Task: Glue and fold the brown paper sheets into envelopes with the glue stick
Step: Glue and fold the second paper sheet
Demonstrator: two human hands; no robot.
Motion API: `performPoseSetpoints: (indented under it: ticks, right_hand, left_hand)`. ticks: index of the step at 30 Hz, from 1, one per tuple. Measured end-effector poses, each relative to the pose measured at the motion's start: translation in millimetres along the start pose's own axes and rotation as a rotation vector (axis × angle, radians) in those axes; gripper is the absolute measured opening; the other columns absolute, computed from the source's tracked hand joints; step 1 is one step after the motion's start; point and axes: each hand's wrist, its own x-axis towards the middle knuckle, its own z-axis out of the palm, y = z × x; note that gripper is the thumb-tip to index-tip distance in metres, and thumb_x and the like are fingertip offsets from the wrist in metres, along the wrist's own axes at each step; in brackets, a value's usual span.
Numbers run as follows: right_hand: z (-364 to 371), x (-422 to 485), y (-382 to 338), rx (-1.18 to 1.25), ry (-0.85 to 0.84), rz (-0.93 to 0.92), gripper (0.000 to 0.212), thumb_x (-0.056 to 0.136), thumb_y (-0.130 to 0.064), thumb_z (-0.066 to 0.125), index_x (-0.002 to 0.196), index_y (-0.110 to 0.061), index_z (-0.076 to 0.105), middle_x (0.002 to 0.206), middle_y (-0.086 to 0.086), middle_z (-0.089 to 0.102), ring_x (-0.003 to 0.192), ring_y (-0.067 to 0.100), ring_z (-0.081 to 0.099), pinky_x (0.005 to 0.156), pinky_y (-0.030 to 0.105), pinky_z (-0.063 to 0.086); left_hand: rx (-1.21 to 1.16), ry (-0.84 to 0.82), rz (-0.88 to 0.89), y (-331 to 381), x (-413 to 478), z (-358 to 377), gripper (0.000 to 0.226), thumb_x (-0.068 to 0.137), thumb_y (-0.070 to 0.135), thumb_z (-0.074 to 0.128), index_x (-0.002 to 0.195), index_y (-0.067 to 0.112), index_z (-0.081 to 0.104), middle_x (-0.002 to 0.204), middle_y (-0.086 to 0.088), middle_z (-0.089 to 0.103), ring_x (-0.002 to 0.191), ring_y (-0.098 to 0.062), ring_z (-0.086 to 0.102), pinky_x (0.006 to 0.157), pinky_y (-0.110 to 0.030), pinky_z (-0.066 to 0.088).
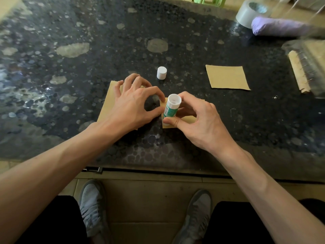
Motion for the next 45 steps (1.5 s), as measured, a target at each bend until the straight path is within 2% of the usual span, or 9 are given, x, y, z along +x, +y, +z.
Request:
performPoseSetpoints:
  ticks: [9,18,20,24,27,31,36,41,45]
  right_hand:
    - [-0.7,-4.1,-0.4,0.017,-0.011,0.007,0.035,0.088,-0.034,0.083,0.115,-0.023,0.065,0.109,-0.015,0.071,0.106,-0.005,0.066,0.092,0.011,0.051]
    - [-5.4,-7.1,0.8,0.041,-0.081,-0.052,0.032,0.093,-0.012,0.077,0.123,-0.021,0.068,0.112,-0.018,0.07,0.112,-0.007,0.063,0.093,0.007,0.047]
    - [-7.8,-6.7,1.8,0.058,-0.11,-0.05,0.033,0.094,-0.011,0.076,0.124,-0.021,0.068,0.114,-0.018,0.07,0.113,-0.003,0.064,0.097,0.011,0.048]
    - [-14.1,-7.4,2.3,0.234,-0.095,-0.004,0.026,0.094,-0.016,0.077,0.119,-0.016,0.068,0.114,-0.009,0.074,0.112,0.006,0.07,0.1,0.031,0.056]
    - [-17.0,-5.4,1.8,0.286,0.025,-0.014,0.027,0.095,-0.018,0.078,0.119,-0.012,0.067,0.112,-0.008,0.074,0.108,0.01,0.072,0.096,0.031,0.058]
    - [-9.3,-0.6,3.6,0.179,0.023,0.002,0.028,0.095,-0.022,0.077,0.121,-0.019,0.067,0.115,-0.012,0.072,0.111,0.007,0.069,0.098,0.037,0.058]
    - [1.9,-0.3,-1.5,0.066,-0.01,-0.017,0.038,0.099,-0.018,0.072,0.134,-0.023,0.059,0.123,-0.012,0.07,0.117,0.003,0.066,0.102,0.03,0.055]
    - [3.4,-1.0,-5.5,0.052,0.015,-0.028,0.033,0.097,-0.026,0.074,0.126,-0.025,0.058,0.119,-0.016,0.068,0.113,-0.003,0.064,0.096,0.012,0.051]
    - [2.3,0.3,-5.6,-0.002,0.056,-0.032,0.037,0.092,-0.035,0.079,0.124,-0.026,0.062,0.113,-0.017,0.069,0.107,-0.004,0.065,0.092,0.01,0.05]
  left_hand:
    - [0.003,-0.015,-0.001,0.1,0.0,-0.1,0.037,0.089,0.064,0.063,0.121,0.045,0.066,0.131,0.008,0.049,0.149,-0.019,0.023,0.12,-0.049,0.014]
    - [0.003,-0.006,0.0,-2.0,0.8,1.7,0.033,0.089,0.063,0.065,0.118,0.046,0.067,0.13,0.009,0.049,0.15,-0.019,0.023,0.12,-0.05,0.014]
    - [0.005,-0.007,0.003,-2.5,0.7,2.5,0.033,0.089,0.063,0.064,0.118,0.046,0.067,0.13,0.01,0.049,0.15,-0.019,0.023,0.12,-0.05,0.014]
    - [0.01,0.008,0.006,-3.3,0.9,4.0,0.032,0.089,0.063,0.065,0.117,0.047,0.067,0.129,0.011,0.049,0.149,-0.019,0.024,0.12,-0.05,0.014]
    - [0.004,0.011,0.001,-3.2,1.3,4.4,0.031,0.089,0.063,0.067,0.117,0.047,0.067,0.128,0.011,0.049,0.148,-0.018,0.025,0.12,-0.049,0.014]
    - [-0.007,0.023,0.012,-4.0,0.6,5.3,0.032,0.089,0.063,0.066,0.116,0.046,0.068,0.127,0.011,0.049,0.147,-0.017,0.027,0.119,-0.047,0.014]
    - [0.0,0.012,0.013,-5.3,2.2,5.3,0.037,0.089,0.061,0.066,0.121,0.043,0.066,0.131,0.007,0.051,0.148,-0.02,0.026,0.12,-0.049,0.013]
    - [-0.022,0.01,0.013,-6.1,2.3,6.4,0.037,0.087,0.061,0.063,0.12,0.043,0.066,0.129,0.007,0.051,0.148,-0.021,0.027,0.119,-0.051,0.013]
    - [-0.01,0.011,0.011,-4.1,1.4,3.8,0.036,0.088,0.06,0.064,0.12,0.044,0.066,0.129,0.007,0.05,0.148,-0.02,0.026,0.119,-0.05,0.013]
